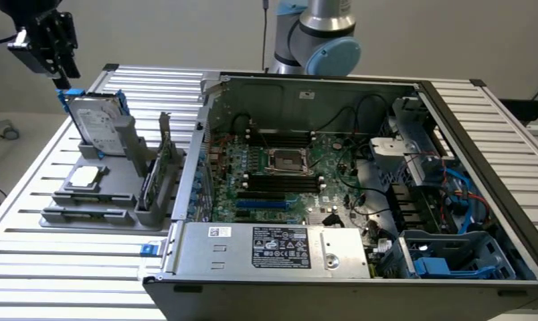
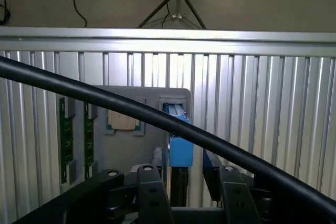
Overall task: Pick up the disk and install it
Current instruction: 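Pick up the disk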
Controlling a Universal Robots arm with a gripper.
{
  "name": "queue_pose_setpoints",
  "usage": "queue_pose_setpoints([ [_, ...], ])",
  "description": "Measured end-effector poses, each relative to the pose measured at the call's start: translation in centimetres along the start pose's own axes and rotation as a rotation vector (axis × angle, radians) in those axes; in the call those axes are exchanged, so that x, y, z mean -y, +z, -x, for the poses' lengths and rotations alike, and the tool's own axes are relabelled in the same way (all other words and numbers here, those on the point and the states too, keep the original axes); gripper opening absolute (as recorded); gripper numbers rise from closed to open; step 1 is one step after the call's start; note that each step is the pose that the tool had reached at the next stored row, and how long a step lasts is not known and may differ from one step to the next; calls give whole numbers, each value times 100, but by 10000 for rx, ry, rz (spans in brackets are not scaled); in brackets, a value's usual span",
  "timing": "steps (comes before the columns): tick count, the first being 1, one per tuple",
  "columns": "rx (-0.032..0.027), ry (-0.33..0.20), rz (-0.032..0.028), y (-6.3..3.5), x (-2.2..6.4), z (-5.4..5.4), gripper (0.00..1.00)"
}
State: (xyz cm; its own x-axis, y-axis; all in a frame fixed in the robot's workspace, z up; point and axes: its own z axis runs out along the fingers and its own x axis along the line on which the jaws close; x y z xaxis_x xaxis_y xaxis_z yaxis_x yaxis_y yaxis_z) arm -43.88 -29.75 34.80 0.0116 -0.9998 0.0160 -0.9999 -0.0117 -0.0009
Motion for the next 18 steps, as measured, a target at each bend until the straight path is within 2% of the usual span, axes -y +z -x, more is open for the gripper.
queue_pose_setpoints([
  [1,0,0,0,6,1,0,47],
  [2,0,0,-2,17,1,0,47],
  [3,0,0,-1,33,2,0,54],
  [18,-1,1,0,304,1,5,54],
])
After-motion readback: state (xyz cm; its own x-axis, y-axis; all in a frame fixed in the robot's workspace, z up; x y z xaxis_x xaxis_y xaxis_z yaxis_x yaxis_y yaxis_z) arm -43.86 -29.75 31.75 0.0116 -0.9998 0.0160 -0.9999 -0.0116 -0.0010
